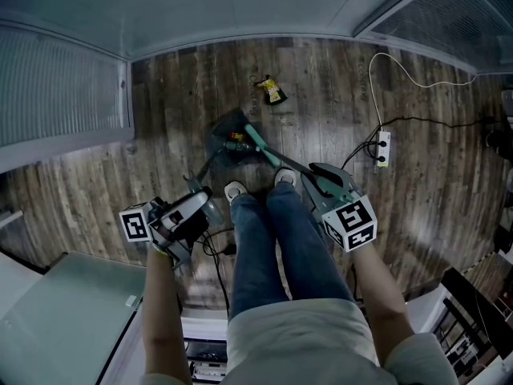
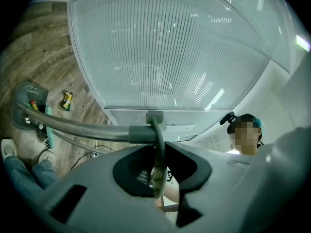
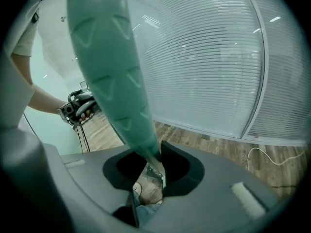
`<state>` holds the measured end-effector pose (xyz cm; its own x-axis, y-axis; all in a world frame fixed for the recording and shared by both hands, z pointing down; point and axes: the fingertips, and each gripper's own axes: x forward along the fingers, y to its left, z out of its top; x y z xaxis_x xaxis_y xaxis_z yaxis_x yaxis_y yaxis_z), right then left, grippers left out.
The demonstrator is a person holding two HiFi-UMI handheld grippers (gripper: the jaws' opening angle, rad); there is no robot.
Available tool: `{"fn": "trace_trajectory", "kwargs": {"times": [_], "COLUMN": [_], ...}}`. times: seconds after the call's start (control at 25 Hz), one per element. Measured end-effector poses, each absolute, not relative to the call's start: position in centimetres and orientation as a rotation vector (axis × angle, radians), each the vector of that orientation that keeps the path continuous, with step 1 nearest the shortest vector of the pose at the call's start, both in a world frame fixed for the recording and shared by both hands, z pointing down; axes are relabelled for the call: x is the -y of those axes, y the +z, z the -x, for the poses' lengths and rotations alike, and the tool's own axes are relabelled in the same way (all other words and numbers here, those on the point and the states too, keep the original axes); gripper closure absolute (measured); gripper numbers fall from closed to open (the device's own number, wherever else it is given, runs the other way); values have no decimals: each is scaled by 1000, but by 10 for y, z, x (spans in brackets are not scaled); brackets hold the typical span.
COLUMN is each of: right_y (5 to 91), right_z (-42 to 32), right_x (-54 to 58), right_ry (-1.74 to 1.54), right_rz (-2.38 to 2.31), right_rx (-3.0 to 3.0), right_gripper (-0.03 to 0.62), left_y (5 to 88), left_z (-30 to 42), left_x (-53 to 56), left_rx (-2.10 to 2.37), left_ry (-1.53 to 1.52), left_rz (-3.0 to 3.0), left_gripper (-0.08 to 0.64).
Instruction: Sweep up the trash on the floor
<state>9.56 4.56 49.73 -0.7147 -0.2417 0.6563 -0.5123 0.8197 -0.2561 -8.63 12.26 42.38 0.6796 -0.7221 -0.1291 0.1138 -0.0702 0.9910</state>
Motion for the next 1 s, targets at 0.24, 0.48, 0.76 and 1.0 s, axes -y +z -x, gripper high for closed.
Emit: {"fn": "trace_trajectory", "kwargs": {"times": [0.24,0.48,0.76,1.0], "right_y": [488,480,473,468], "right_z": [-102,-114,-123,-133], "right_x": [-32,-20,4,30], "right_ry": [562,559,537,526], "right_rz": [-644,-722,-784,-824], "right_rx": [2373,2339,2308,2293], "right_gripper": [499,499,499,499], "left_y": [424,421,427,424], "left_z": [86,84,88,88], "left_x": [-121,-126,-123,-121], "left_rx": [541,549,553,557], "left_ry": [-740,-721,-711,-725], "left_rz": [-1468,-1470,-1479,-1483], "left_gripper": [491,491,491,491]}}
